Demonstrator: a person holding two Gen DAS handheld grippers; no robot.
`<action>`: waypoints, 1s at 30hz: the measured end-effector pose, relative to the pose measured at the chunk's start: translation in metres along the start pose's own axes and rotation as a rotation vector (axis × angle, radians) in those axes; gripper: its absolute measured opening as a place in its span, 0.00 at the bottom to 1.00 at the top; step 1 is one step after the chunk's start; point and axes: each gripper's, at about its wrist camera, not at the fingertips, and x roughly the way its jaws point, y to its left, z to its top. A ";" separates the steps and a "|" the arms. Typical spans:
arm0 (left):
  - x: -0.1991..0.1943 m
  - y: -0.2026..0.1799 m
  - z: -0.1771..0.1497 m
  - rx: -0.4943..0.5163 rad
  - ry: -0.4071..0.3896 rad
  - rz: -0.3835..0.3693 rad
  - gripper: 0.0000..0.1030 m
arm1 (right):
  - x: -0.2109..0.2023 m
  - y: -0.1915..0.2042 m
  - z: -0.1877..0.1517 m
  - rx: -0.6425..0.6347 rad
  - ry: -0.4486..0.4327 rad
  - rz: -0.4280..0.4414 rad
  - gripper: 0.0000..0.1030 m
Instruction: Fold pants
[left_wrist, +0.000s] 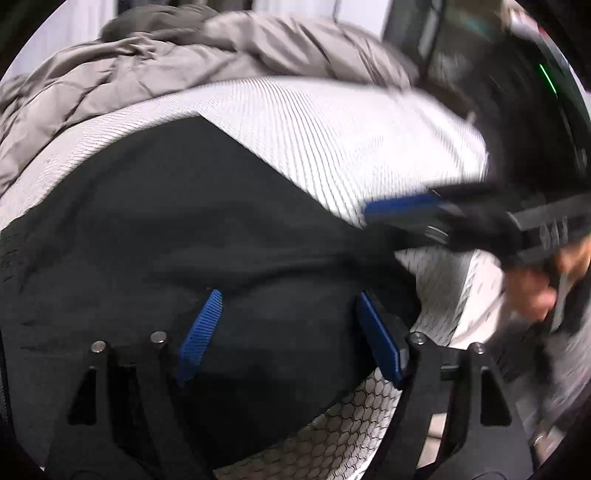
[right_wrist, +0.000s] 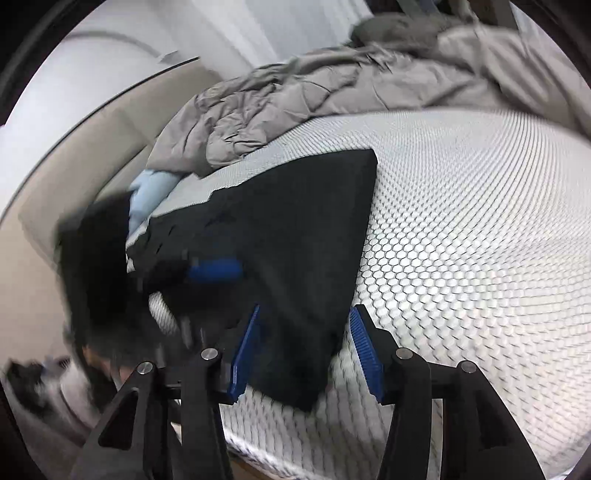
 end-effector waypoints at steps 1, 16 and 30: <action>0.005 -0.005 -0.002 0.023 0.006 0.023 0.77 | 0.008 -0.005 -0.002 0.010 0.027 0.005 0.49; 0.012 0.016 -0.011 0.001 0.055 0.026 0.77 | 0.119 -0.044 0.134 0.090 0.131 -0.009 0.19; -0.040 0.050 -0.027 -0.039 -0.001 -0.085 0.79 | 0.101 -0.047 0.120 0.105 0.138 -0.006 0.21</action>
